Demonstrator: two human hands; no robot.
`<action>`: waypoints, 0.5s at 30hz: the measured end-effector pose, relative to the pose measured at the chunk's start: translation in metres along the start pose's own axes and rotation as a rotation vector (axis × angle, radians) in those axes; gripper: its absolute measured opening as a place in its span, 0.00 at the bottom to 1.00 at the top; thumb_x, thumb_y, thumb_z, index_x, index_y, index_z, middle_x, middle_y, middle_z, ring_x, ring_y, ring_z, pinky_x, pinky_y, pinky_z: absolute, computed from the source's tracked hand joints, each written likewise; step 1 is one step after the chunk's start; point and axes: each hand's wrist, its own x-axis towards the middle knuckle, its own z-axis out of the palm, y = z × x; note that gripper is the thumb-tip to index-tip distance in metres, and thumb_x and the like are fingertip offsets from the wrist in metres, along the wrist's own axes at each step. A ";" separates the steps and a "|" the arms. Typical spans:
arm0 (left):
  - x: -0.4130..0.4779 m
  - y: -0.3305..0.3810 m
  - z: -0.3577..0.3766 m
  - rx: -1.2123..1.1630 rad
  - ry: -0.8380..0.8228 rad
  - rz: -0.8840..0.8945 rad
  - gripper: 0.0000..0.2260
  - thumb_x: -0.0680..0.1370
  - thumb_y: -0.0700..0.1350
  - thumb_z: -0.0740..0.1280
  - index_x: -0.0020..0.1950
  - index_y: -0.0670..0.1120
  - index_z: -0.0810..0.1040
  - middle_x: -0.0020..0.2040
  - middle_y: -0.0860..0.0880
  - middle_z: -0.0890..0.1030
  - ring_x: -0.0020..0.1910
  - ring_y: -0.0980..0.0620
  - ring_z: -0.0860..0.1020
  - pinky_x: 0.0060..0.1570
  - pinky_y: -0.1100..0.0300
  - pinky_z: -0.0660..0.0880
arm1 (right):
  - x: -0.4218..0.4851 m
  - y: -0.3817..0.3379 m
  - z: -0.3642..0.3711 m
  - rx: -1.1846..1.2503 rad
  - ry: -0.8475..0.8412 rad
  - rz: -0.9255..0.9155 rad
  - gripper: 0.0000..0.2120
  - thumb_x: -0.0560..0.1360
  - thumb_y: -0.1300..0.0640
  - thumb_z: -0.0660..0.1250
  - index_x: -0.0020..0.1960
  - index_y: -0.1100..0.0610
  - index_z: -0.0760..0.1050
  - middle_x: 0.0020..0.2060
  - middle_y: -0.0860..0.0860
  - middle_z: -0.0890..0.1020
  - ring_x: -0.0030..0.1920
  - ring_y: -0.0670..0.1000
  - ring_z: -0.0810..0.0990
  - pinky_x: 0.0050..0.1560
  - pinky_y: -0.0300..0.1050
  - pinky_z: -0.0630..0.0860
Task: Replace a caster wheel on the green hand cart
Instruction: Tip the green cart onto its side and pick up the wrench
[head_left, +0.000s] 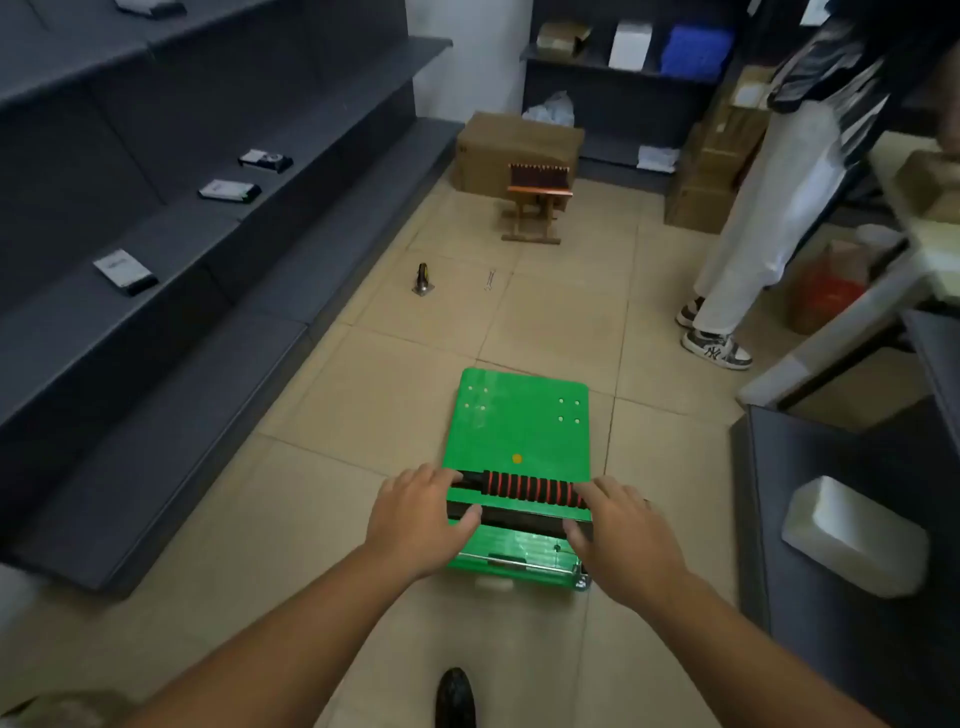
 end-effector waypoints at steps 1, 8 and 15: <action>0.009 -0.003 0.003 -0.011 -0.020 -0.006 0.24 0.81 0.64 0.60 0.73 0.54 0.74 0.66 0.54 0.78 0.66 0.52 0.74 0.67 0.55 0.67 | 0.010 0.002 0.003 0.012 -0.014 -0.005 0.23 0.83 0.41 0.58 0.74 0.48 0.67 0.66 0.45 0.74 0.64 0.49 0.73 0.67 0.49 0.71; 0.041 -0.009 0.034 -0.022 -0.130 -0.083 0.23 0.81 0.63 0.60 0.74 0.56 0.73 0.66 0.53 0.77 0.65 0.52 0.75 0.63 0.55 0.69 | 0.061 0.021 0.025 -0.054 -0.118 -0.070 0.19 0.83 0.42 0.60 0.72 0.47 0.70 0.64 0.46 0.75 0.62 0.51 0.74 0.64 0.48 0.71; 0.062 0.003 0.068 -0.534 -0.358 -0.553 0.18 0.82 0.62 0.63 0.61 0.51 0.80 0.57 0.51 0.82 0.54 0.52 0.80 0.50 0.57 0.75 | 0.091 0.050 0.041 -0.156 -0.269 -0.206 0.23 0.77 0.69 0.64 0.68 0.54 0.72 0.62 0.51 0.75 0.60 0.54 0.73 0.57 0.49 0.76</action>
